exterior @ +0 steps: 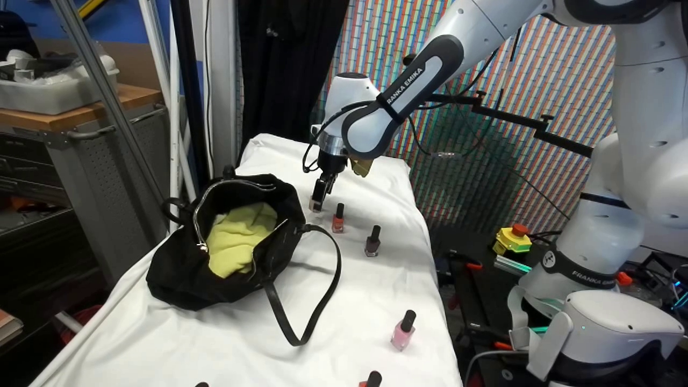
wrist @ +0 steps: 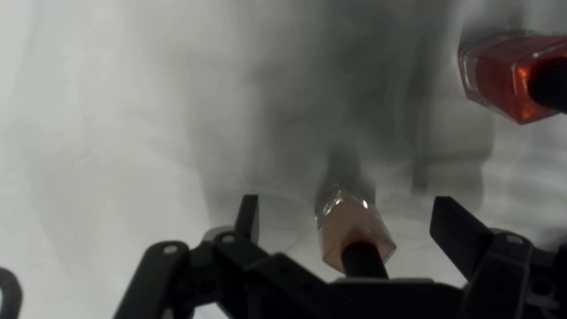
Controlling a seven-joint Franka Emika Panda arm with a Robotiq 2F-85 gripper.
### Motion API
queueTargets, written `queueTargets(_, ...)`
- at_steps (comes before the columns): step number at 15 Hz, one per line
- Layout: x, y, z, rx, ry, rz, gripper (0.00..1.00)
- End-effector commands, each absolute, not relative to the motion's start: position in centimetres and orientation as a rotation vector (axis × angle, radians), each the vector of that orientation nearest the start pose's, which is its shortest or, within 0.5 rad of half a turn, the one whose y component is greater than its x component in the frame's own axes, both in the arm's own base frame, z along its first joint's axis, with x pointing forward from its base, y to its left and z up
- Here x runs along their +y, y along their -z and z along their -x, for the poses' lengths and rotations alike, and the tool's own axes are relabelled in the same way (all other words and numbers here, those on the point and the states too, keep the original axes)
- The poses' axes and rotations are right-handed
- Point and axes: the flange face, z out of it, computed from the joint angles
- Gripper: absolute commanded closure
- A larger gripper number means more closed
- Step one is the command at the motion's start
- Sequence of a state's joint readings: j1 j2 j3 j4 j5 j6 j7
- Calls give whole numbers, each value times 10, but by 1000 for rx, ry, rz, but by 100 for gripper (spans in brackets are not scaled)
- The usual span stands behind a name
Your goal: Put the nail polish bottles in the bag
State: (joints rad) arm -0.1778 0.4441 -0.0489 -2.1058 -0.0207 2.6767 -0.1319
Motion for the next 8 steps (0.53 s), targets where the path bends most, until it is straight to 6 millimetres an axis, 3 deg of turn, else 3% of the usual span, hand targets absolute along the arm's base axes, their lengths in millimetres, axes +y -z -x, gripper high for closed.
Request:
queueTargets(1,-136,-236,-579,87,262,3176,0)
queueTargets(8,-137,-234,-600,197,274,3149,0)
